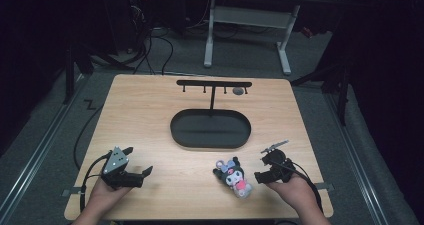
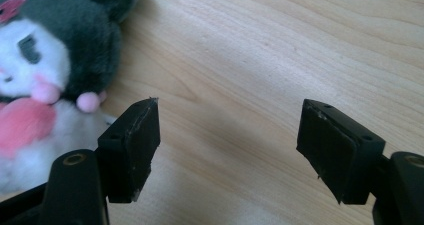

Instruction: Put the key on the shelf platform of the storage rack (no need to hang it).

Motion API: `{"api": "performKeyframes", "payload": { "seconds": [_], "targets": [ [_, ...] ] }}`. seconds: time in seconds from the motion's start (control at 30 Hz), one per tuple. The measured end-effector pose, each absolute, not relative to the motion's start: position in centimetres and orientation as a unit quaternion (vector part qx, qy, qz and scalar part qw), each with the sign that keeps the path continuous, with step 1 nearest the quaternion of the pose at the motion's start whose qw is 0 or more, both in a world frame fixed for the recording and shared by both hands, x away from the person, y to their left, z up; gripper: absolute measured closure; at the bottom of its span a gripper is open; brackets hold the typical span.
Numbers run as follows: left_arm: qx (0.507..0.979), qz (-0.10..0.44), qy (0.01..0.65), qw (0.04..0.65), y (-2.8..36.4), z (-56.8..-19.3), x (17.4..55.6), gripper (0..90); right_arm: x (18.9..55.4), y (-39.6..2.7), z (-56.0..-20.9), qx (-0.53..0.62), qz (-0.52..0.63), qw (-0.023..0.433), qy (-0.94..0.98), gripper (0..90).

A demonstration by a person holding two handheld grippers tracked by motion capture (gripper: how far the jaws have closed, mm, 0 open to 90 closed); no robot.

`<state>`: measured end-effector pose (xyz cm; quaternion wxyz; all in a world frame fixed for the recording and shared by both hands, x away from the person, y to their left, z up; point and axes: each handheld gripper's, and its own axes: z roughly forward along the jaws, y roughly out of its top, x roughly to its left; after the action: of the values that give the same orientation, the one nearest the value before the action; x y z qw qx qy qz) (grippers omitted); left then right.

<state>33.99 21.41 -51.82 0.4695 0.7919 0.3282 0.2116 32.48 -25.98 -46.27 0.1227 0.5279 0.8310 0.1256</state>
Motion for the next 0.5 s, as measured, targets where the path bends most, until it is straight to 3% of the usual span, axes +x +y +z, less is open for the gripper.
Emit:
{"api": "performKeyframes", "payload": {
  "seconds": [0.5],
  "targets": [
    [0.798,0.209,0.322,0.464,21.1,-52.0,34.1,2.7,31.1,-23.9,-44.0,0.49,0.113,0.125,0.855,25.5]
  ]
}}
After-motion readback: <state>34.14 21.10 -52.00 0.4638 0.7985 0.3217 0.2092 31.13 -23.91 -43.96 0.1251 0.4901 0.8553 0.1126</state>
